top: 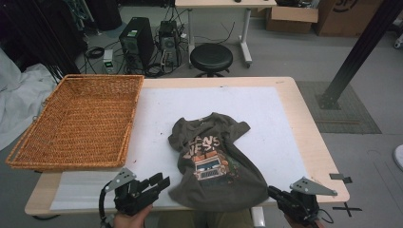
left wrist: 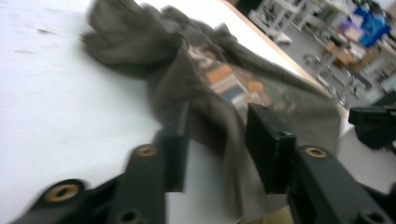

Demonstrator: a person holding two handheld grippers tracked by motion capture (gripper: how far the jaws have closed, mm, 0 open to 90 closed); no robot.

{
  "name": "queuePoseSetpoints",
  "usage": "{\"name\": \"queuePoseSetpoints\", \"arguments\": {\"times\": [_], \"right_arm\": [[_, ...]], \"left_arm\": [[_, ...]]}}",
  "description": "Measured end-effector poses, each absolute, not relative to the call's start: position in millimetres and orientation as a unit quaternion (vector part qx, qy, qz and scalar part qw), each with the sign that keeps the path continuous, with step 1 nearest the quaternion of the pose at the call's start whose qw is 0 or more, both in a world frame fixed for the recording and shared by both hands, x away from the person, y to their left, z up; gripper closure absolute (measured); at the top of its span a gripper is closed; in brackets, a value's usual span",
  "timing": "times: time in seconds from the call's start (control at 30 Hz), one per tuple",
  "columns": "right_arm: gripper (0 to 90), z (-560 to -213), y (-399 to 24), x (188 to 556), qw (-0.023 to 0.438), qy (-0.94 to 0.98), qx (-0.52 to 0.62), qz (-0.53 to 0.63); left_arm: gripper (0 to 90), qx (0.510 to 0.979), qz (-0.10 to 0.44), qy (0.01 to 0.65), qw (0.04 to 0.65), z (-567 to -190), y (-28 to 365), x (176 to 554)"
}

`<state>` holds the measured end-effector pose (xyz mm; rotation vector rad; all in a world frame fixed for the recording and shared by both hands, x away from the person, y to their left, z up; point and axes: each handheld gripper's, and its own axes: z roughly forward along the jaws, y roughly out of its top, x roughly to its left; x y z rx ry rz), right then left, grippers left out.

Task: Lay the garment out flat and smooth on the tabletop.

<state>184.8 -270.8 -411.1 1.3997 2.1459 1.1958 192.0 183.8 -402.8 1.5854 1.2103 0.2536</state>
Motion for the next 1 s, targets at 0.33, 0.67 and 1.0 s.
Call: {"name": "queuePoseSetpoints", "arguments": {"times": [0.33,0.67,1.0], "right_arm": [[88.3,-446.1,-232.9,246.3,0.139,0.776,0.482,0.382],[63.7,-416.2,-268.0,206.4,0.164,0.747,0.501,0.406],[57.1,-434.1,-244.2,360.3,0.187,0.704,0.572,0.377]], "left_arm": [[49.8,0.693,0.124,0.511,0.492,-410.3,152.8,253.3],[43.4,0.693,0.172,0.522,0.465,-395.4,125.3,316.6],[78.2,0.727,0.169,0.561,0.359,-437.5,117.9,362.2]]}}
